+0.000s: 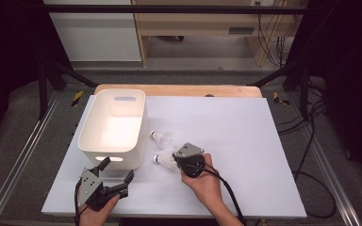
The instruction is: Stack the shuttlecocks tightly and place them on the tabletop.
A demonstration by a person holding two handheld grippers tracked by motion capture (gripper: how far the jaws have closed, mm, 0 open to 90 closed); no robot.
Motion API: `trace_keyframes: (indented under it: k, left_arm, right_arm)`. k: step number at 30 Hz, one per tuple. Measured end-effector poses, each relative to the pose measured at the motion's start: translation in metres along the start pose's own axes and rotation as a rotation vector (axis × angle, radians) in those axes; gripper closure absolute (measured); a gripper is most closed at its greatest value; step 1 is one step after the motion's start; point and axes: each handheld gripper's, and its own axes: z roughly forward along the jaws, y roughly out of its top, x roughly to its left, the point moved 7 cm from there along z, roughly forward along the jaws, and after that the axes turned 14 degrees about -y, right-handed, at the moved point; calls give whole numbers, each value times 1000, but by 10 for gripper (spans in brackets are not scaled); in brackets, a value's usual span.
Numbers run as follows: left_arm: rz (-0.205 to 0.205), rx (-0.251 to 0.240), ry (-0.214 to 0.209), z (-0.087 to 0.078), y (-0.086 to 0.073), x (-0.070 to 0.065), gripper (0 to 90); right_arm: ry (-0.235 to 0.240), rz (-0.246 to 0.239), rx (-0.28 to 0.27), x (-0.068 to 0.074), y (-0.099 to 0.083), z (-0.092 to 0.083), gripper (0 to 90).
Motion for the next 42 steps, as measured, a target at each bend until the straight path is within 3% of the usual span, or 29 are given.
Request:
trace_keyframes:
  k: [6,19,42]
  left_arm:
    - [-4,-1,1,-1,0,1,57]
    - [-3,2,0,0,0,1,56]
    - [-15,4,1,0,-2,3,54]
  right_arm:
    - [-15,-20,13,0,-3,2,900]
    - [-34,-14,32,-13,-10,-1,900]
    - [-103,-25,95,-69,-40,-17,900]
